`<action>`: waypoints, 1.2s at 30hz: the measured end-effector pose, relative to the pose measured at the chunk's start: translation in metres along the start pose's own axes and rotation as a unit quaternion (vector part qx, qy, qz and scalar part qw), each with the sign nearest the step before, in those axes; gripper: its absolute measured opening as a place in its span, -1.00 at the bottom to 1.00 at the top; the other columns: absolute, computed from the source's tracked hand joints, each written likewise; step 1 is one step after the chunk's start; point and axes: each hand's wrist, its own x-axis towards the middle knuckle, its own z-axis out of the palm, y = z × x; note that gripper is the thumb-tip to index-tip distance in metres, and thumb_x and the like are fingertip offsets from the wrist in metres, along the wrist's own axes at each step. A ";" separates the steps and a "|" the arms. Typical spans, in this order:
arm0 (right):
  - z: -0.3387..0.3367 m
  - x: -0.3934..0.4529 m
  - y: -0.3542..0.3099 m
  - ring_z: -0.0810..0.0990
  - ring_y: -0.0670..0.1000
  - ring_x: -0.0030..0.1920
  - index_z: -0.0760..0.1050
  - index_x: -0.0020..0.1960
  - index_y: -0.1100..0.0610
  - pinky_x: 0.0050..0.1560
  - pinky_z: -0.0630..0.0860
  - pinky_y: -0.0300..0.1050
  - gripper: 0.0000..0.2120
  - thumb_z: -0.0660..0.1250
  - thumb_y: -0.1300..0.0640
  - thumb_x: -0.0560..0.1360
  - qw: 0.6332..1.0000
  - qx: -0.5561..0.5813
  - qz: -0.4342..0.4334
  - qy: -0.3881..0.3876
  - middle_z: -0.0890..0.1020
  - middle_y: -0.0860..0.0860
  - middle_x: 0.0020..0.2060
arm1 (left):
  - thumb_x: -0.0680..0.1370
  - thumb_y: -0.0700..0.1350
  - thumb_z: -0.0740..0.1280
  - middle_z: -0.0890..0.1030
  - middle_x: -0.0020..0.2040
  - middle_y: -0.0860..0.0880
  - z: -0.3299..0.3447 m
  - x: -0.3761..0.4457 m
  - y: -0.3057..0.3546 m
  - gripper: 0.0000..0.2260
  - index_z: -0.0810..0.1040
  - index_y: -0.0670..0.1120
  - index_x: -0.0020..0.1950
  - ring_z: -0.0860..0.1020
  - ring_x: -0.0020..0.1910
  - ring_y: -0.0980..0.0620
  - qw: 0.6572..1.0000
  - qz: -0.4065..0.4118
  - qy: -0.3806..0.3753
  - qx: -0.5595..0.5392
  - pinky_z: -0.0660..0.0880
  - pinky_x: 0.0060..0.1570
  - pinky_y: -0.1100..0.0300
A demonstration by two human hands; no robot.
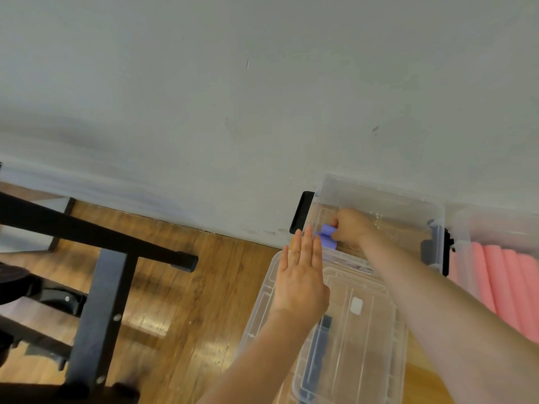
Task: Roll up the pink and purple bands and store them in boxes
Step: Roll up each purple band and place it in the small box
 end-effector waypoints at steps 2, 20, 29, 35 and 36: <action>-0.002 0.000 0.003 0.56 0.13 -0.20 0.54 -0.24 0.16 -0.27 0.44 -0.14 -0.95 0.33 0.25 0.38 0.998 0.057 -0.001 0.031 0.59 0.09 -0.30 | 0.61 -0.05 0.03 -0.51 0.34 -0.08 0.001 0.000 -0.001 -0.36 -0.46 -0.15 0.34 -0.47 0.35 -0.05 1.000 0.004 0.003 0.006 -0.40 0.31 0.03; -0.056 -0.114 -0.026 0.53 -0.26 -0.32 0.48 -0.23 0.01 -0.26 0.42 -0.45 -0.76 0.41 0.33 0.35 0.903 0.358 -0.047 0.232 0.57 -0.17 -0.31 | 0.55 -0.15 0.27 0.60 -0.17 0.06 -0.079 0.023 0.046 -0.84 0.63 -0.02 0.02 0.53 -0.15 0.15 0.696 -0.203 0.038 -0.688 0.43 -0.15 0.33; -0.060 -0.130 -0.019 0.58 -0.30 -0.25 0.56 -0.10 -0.01 -0.14 0.47 -0.44 -0.72 0.36 0.37 0.41 0.878 0.428 -0.079 0.201 0.62 -0.15 -0.22 | 0.57 -0.28 0.22 0.61 0.05 -0.18 -0.079 0.024 0.047 -0.79 0.55 -0.26 0.16 0.59 0.00 0.00 0.581 -0.160 0.023 -0.798 0.55 -0.03 0.30; -0.054 -0.147 -0.015 0.55 -0.24 -0.33 0.57 -0.25 -0.02 -0.23 0.44 -0.38 -0.74 0.41 0.35 0.36 0.867 0.461 -0.079 0.173 0.61 -0.10 -0.30 | 0.56 -0.30 0.23 0.62 0.01 -0.19 -0.074 0.011 0.055 -0.82 0.57 -0.25 0.10 0.59 0.01 -0.05 0.594 -0.157 0.020 -0.789 0.51 0.06 0.20; -0.055 -0.149 -0.014 0.52 -0.25 -0.32 0.57 -0.24 -0.03 -0.23 0.41 -0.41 -0.75 0.43 0.32 0.35 0.867 0.452 -0.086 0.190 0.59 -0.11 -0.26 | 0.56 -0.30 0.24 0.63 -0.03 -0.16 -0.077 0.009 0.058 -0.85 0.58 -0.22 0.04 0.59 -0.03 -0.02 0.590 -0.153 0.022 -0.792 0.52 0.02 0.21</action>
